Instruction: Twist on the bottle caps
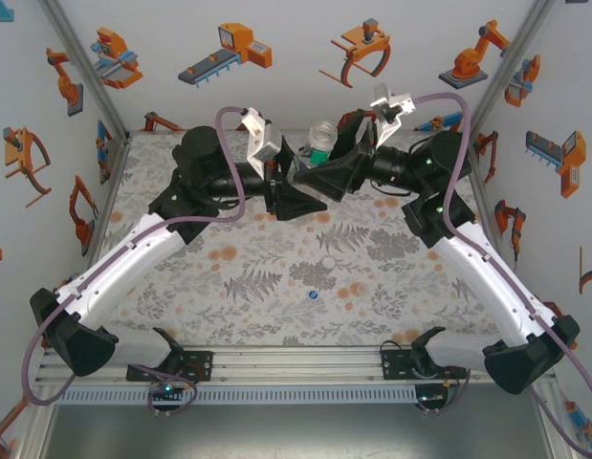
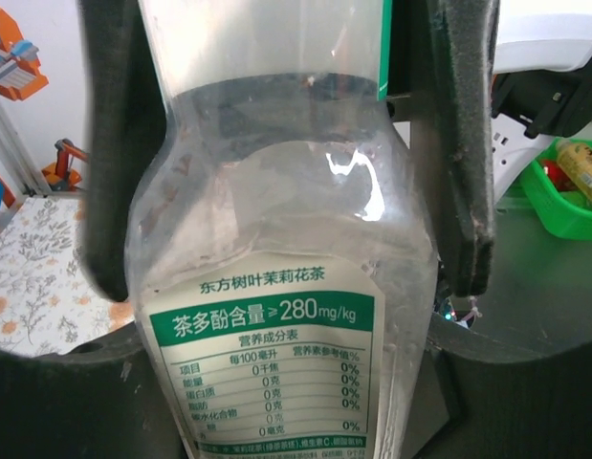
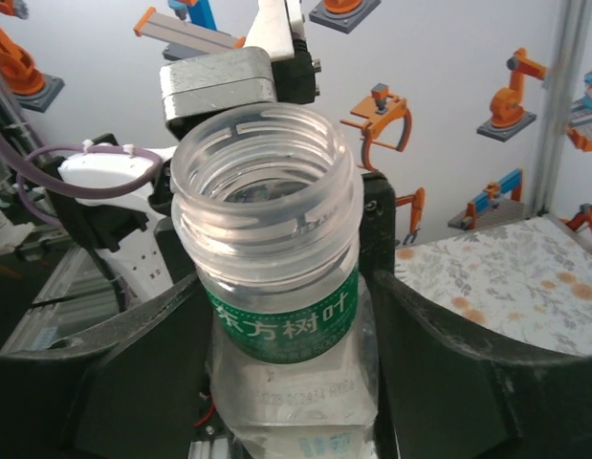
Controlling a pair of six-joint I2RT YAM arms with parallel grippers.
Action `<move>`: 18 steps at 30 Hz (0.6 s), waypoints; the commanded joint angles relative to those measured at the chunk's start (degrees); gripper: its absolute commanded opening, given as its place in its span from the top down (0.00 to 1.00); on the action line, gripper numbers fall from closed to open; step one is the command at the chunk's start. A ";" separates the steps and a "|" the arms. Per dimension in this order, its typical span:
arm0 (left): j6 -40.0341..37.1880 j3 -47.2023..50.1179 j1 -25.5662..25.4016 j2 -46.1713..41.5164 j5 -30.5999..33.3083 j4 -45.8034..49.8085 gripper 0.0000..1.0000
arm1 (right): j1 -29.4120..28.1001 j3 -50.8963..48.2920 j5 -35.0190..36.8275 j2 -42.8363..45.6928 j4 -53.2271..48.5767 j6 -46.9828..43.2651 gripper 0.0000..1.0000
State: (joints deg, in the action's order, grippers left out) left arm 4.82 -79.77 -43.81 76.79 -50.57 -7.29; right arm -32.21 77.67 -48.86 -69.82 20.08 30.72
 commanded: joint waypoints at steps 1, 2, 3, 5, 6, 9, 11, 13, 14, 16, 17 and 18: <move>2.48 1.05 -0.45 -1.33 0.03 -2.04 0.56 | -0.31 2.63 3.61 2.42 -4.16 -4.71 0.27; 3.09 1.36 -0.40 -1.57 0.98 -2.18 0.56 | -0.31 2.99 4.22 2.91 -6.30 -5.99 0.25; 3.68 1.66 -0.40 -1.90 2.18 -2.25 0.56 | -0.31 3.23 4.68 3.38 -7.75 -7.02 0.25; 6.78 2.73 -0.40 -2.39 5.54 -3.57 0.58 | -0.31 3.63 6.52 4.60 -11.40 -9.44 0.24; 8.82 3.30 -0.46 -2.67 6.98 -4.64 0.58 | -0.31 3.65 7.76 5.51 -13.25 -10.56 0.24; 17.64 5.03 -0.49 -2.99 9.62 -8.66 0.61 | -0.31 3.63 11.68 8.16 -18.93 -13.84 0.23; 23.68 6.17 -0.75 -2.98 10.44 -11.01 0.61 | -0.32 3.52 14.68 9.78 -22.39 -15.38 0.23; 29.19 7.33 -1.55 -3.18 12.04 -11.87 0.62 | -0.31 3.15 17.75 11.37 -25.19 -16.51 0.23; 30.88 7.85 -1.90 -3.27 12.82 -11.75 0.62 | -0.31 3.03 19.21 11.97 -26.21 -16.60 0.23; 34.34 8.62 -2.65 -3.39 14.24 -10.64 0.62 | -0.31 2.36 22.68 13.26 -28.23 -16.22 0.23; 35.62 8.81 -2.97 -3.20 14.75 -9.83 0.62 | -0.31 1.95 23.89 13.76 -29.03 -15.69 0.23; 37.31 9.22 -3.23 -3.02 15.25 -9.33 0.62 | -0.31 1.50 25.68 14.36 -30.16 -15.03 0.23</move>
State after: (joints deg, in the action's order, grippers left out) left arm 33.23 -71.24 -46.22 75.09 -38.02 -15.07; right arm -32.25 79.26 -29.98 -56.73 -5.17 16.34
